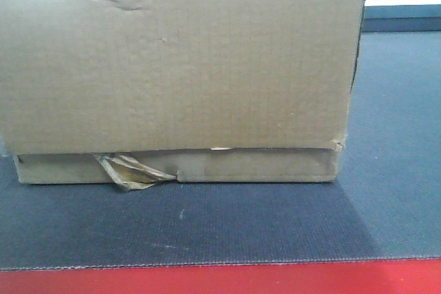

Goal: Grab carton from right shelf to conveyor

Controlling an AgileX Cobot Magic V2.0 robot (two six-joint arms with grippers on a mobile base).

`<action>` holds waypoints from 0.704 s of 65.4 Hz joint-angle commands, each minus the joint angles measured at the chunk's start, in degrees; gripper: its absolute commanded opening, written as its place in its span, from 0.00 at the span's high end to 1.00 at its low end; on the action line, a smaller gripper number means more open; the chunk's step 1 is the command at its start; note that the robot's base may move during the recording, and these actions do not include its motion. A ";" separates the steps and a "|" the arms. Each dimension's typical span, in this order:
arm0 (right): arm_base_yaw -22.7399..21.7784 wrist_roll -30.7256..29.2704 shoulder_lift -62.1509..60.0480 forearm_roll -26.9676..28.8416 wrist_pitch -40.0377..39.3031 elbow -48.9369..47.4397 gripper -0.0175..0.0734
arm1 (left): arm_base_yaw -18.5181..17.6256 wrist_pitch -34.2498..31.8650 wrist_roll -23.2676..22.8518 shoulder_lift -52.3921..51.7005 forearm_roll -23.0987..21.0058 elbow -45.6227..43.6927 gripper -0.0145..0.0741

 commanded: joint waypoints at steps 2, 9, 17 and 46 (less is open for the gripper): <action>-0.30 -0.04 -0.32 -0.40 -1.27 -0.09 0.88 | 0.06 -8.56 0.58 -0.45 -0.35 1.99 0.84; -0.30 -0.04 -0.32 -0.40 -1.27 -0.09 0.88 | 0.05 -9.26 0.58 -0.45 -0.35 1.99 0.84; -0.30 -0.04 -0.32 -0.40 -1.27 -0.09 0.88 | -0.07 -9.26 0.58 -0.45 -0.25 1.99 0.84; -0.30 -0.04 -0.32 -0.40 -1.27 -0.09 0.88 | -3.49 -3.61 0.58 -0.45 3.85 1.99 0.84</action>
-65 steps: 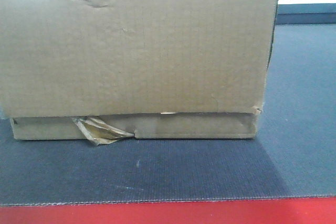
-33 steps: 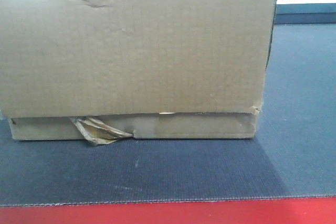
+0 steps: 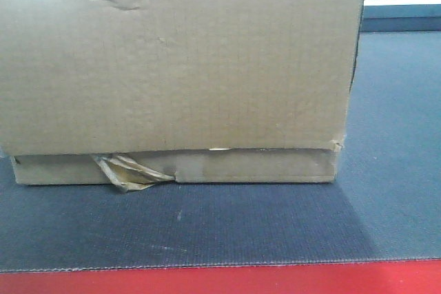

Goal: Grab carton from right shelf to conveyor

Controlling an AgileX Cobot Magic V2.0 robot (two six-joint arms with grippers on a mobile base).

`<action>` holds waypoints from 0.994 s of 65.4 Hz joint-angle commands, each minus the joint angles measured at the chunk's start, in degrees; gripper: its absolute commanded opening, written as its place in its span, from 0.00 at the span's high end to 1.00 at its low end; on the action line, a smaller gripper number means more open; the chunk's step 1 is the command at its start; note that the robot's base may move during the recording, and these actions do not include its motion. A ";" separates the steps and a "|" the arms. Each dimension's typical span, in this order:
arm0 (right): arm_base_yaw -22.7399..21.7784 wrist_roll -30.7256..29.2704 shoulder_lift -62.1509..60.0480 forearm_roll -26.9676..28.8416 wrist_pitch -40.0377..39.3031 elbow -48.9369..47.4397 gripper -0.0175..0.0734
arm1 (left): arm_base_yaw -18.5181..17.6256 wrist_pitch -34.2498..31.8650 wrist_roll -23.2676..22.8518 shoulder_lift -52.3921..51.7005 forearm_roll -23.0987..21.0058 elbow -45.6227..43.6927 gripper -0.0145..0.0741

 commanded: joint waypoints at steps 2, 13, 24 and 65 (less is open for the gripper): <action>-0.30 -0.04 -0.32 -0.40 -1.27 -0.09 0.88 | 1.43 0.00 0.23 -0.33 0.29 -0.12 0.84; -0.30 -0.04 -0.32 -0.40 -1.27 -0.09 0.88 | 3.59 0.00 0.23 -0.33 0.05 -0.12 0.84; -0.30 -0.04 -0.32 -0.40 -1.27 -0.09 0.88 | 3.59 0.00 0.23 -0.33 0.05 -0.12 0.84; -0.30 -0.04 -0.32 -1.17 -1.17 -0.09 0.88 | 3.59 0.00 0.23 -0.33 0.05 -0.12 0.84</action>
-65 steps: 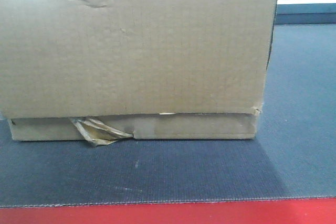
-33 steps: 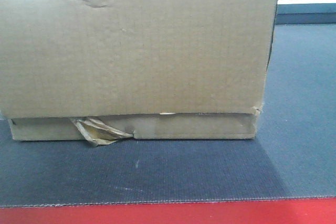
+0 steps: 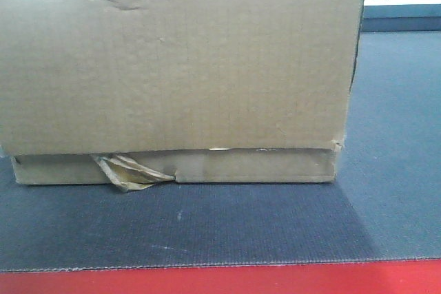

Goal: Grab carton from right shelf to conveyor

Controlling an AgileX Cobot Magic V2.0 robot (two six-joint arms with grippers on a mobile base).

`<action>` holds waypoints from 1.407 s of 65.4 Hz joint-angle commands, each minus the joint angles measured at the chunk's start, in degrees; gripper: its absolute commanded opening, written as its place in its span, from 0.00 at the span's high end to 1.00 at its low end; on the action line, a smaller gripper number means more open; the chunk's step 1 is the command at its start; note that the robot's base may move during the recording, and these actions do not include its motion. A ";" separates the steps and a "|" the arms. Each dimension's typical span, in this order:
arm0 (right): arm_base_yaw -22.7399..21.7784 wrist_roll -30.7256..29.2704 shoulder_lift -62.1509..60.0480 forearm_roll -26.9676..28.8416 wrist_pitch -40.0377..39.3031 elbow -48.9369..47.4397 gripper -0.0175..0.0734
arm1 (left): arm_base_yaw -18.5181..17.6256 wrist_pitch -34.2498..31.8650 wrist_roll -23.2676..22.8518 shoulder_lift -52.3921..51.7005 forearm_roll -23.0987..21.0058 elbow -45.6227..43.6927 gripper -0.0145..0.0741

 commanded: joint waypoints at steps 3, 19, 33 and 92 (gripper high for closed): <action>-0.30 -0.04 -0.32 -1.97 -1.17 -0.09 0.88 | 0.17 -0.90 0.11 -0.33 0.05 -0.12 0.84; -6.26 -13.78 -0.32 7.30 -8.92 4.05 0.88 | 0.17 -0.90 0.11 -0.33 0.05 -0.12 0.84; -16.31 -16.82 -0.32 15.36 -18.86 13.20 0.88 | 0.17 -0.90 0.11 -0.33 0.05 -0.12 0.84; -18.23 -16.82 -0.32 16.00 -26.75 22.11 0.88 | 0.17 -0.90 0.11 -0.33 0.05 -0.12 0.84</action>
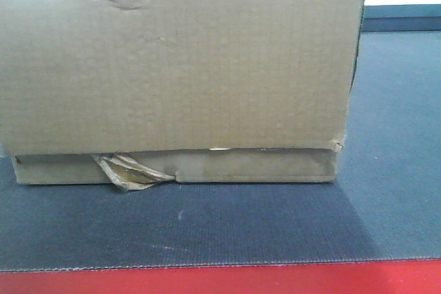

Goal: Grab carton from right shelf to conveyor

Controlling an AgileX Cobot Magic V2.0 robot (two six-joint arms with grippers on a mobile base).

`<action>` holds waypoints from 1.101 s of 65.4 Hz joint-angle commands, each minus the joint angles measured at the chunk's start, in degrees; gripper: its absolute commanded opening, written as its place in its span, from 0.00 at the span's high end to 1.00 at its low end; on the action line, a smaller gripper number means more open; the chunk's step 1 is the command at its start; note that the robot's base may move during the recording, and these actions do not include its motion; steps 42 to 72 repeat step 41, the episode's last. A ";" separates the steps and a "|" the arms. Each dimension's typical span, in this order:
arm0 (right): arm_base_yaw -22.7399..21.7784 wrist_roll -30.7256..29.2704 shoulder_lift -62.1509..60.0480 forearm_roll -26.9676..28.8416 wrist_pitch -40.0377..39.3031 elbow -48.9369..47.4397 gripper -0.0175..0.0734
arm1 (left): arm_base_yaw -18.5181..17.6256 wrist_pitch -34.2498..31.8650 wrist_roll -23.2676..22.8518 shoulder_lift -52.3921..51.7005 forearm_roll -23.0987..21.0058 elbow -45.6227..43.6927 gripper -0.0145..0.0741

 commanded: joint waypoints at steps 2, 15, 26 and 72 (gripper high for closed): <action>-0.30 -0.54 -0.19 0.33 -1.43 0.03 0.88 | 0.17 -0.92 0.11 -0.33 0.05 -0.12 0.84; -0.30 -0.54 -0.19 0.33 -1.43 0.03 0.88 | 0.17 -0.92 0.11 -0.33 0.05 -0.12 0.84; -0.30 -0.54 -0.19 0.33 -1.43 0.03 0.88 | 0.17 -0.92 0.11 -0.33 0.05 -0.12 0.84; -0.30 -0.54 -0.19 0.33 -1.43 0.03 0.88 | 0.17 -0.92 0.11 -0.33 0.05 -0.12 0.84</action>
